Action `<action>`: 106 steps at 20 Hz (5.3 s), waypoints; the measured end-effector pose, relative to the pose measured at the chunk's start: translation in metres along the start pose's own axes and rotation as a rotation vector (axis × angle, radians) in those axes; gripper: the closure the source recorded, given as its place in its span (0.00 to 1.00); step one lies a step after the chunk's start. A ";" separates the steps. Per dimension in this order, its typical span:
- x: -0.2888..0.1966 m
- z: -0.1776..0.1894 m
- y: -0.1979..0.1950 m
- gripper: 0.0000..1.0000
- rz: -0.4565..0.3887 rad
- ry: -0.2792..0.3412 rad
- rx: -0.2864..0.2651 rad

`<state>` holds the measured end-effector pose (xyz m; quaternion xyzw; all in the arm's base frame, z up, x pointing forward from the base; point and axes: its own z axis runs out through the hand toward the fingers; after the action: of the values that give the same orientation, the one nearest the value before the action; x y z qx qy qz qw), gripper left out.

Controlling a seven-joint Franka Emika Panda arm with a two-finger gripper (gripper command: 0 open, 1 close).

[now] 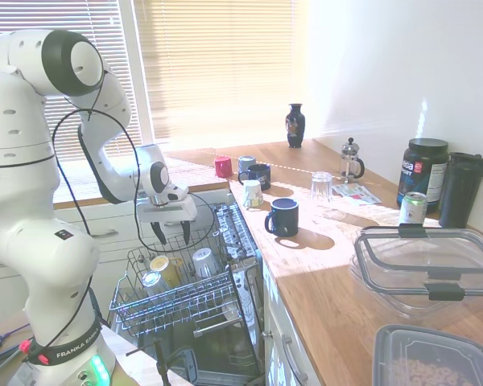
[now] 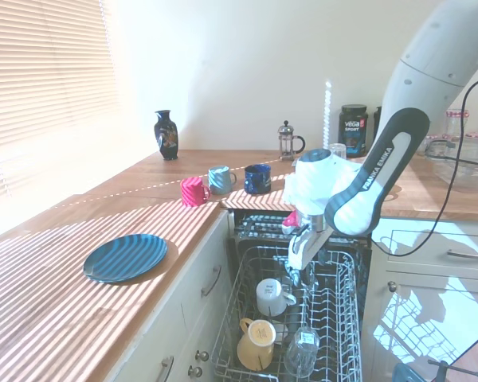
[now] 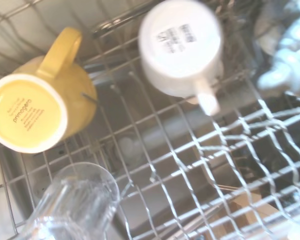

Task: Move the white mug from the dishwasher to the counter

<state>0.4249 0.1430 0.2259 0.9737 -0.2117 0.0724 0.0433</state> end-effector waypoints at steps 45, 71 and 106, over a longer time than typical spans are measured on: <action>0.065 0.195 -0.081 1.00 -0.120 0.087 -0.119; 0.073 0.222 -0.080 1.00 -0.041 0.032 -0.086; 0.033 -0.136 -0.065 1.00 0.105 0.262 0.085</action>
<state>0.4649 0.2048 0.3617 0.9445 -0.2515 0.2099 0.0252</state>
